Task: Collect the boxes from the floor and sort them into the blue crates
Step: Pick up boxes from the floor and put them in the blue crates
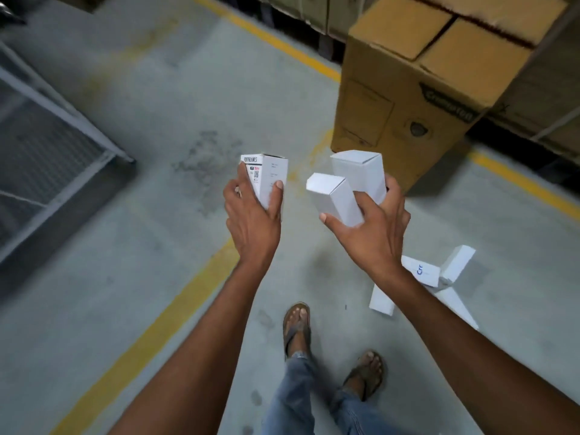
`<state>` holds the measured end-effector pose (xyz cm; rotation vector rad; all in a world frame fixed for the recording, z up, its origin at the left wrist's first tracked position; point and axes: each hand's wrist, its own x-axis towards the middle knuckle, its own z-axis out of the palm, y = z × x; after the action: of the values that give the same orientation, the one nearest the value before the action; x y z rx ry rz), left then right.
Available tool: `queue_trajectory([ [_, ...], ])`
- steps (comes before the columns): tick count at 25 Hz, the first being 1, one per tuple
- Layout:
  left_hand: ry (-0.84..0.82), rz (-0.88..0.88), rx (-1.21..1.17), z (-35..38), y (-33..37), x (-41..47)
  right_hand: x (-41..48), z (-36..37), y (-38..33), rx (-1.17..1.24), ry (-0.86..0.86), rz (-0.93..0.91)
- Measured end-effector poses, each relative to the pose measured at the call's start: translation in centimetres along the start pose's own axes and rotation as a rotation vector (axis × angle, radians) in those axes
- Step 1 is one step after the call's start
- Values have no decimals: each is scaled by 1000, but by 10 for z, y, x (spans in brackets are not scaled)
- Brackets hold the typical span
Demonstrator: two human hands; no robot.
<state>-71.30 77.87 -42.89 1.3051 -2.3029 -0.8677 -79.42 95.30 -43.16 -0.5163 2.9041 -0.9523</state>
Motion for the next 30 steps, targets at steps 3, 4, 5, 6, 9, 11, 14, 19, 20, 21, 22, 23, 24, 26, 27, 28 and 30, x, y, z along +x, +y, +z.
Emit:
queue_trajectory([
  [3,87,5,-50,-118,21,-17,-31,-51,-96,128,0,-54],
  [4,119,18,-46,-154,21,-23,-42,-63,-126,175,-1,-56],
  [5,157,34,-25,-190,19,-27,-55,-74,-157,205,-6,-68],
  [6,191,50,-6,-224,14,-33,-66,-81,-185,232,-20,-97],
  [9,290,83,55,-324,-16,-42,-101,-91,-271,281,-81,-235],
  [11,357,59,78,-382,-47,-45,-124,-86,-324,277,-107,-336],
  [14,401,38,49,-468,-101,-45,-159,-65,-405,315,-121,-457],
  [19,389,33,86,-599,-172,-27,-203,-19,-532,382,-139,-534],
  [20,409,38,94,-620,-183,-20,-208,-10,-556,396,-142,-548],
  [21,434,31,104,-635,-195,-12,-212,-2,-578,406,-145,-566],
  [22,461,21,118,-649,-207,-3,-216,7,-603,413,-150,-583],
  [23,481,13,135,-661,-217,6,-217,16,-624,418,-160,-597],
  [24,498,10,158,-672,-225,17,-216,27,-645,422,-174,-612],
  [26,528,16,208,-691,-243,42,-211,51,-686,432,-199,-661],
  [27,547,24,222,-701,-253,56,-205,65,-706,443,-206,-688],
  [28,562,27,224,-710,-262,69,-199,77,-724,454,-212,-710],
  [30,590,28,226,-730,-281,99,-185,102,-761,484,-221,-738],
])
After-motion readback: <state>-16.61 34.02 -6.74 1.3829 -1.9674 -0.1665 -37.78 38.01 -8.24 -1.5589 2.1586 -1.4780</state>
